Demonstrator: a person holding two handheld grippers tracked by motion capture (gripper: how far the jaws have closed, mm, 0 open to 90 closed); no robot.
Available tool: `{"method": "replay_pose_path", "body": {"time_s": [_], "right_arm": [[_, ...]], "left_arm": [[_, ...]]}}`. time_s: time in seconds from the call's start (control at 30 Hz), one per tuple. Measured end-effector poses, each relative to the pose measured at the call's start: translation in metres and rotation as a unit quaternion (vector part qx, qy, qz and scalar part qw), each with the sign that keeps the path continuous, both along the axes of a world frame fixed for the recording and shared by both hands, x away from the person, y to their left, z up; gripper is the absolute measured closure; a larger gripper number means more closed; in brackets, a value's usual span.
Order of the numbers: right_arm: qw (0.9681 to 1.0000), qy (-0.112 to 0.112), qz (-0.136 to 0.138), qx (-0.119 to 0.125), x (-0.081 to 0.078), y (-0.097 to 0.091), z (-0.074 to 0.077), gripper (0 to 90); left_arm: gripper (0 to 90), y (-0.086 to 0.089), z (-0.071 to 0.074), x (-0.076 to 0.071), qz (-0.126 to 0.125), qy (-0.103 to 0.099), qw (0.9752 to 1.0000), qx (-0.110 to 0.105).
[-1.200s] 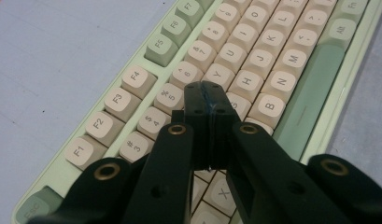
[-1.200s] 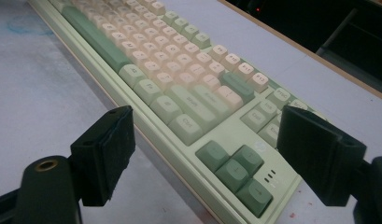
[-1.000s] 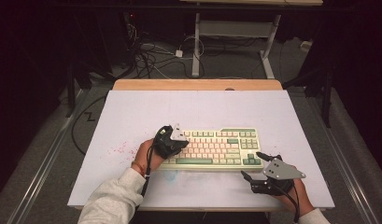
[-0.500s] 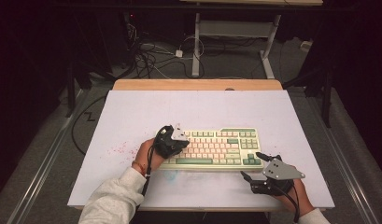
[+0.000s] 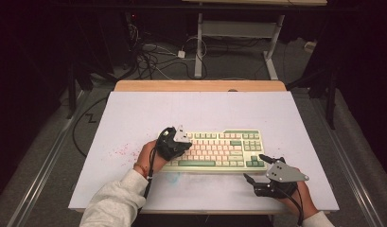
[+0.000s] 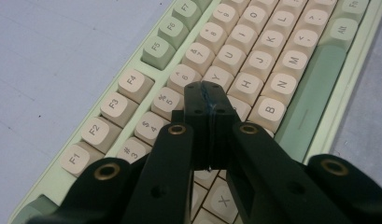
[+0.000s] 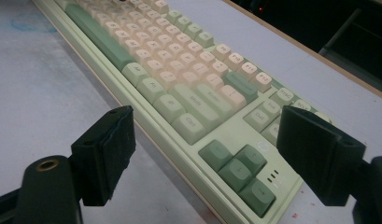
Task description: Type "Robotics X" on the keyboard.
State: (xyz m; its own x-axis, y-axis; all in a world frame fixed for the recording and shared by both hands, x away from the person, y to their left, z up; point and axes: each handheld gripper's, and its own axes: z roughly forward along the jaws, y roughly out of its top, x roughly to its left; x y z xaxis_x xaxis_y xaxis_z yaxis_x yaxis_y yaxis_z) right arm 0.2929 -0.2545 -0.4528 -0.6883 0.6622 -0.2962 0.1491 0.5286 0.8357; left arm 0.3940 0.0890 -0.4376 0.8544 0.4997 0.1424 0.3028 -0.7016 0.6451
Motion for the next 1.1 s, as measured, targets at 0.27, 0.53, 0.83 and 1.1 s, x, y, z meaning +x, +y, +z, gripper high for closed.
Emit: {"method": "replay_pose_path", "body": {"time_s": [0.27, 0.53, 0.83, 1.1], "right_arm": [[1.0, 0.001, 0.0, -0.001, 0.0, 0.0, 0.0, 20.3], [1.0, 0.001, 0.001, -0.001, 0.0, 0.0, 0.0, 20.3], [1.0, 0.002, 0.001, -0.001, 0.0, 0.0, -0.001, 20.5], [1.0, 0.004, 0.002, -0.002, 0.0, 0.001, -0.001, 20.7]], "left_arm": [[87.1, -0.003, 0.001, 0.001, -0.004, 0.0, 1.0, -0.002], [87.1, -0.007, 0.001, 0.001, -0.008, 0.001, 1.0, 0.001], [87.1, -0.009, 0.0, 0.003, -0.009, 0.003, 1.0, -0.003], [87.0, -0.013, -0.003, 0.005, -0.008, 0.005, 1.0, 0.004]]}}
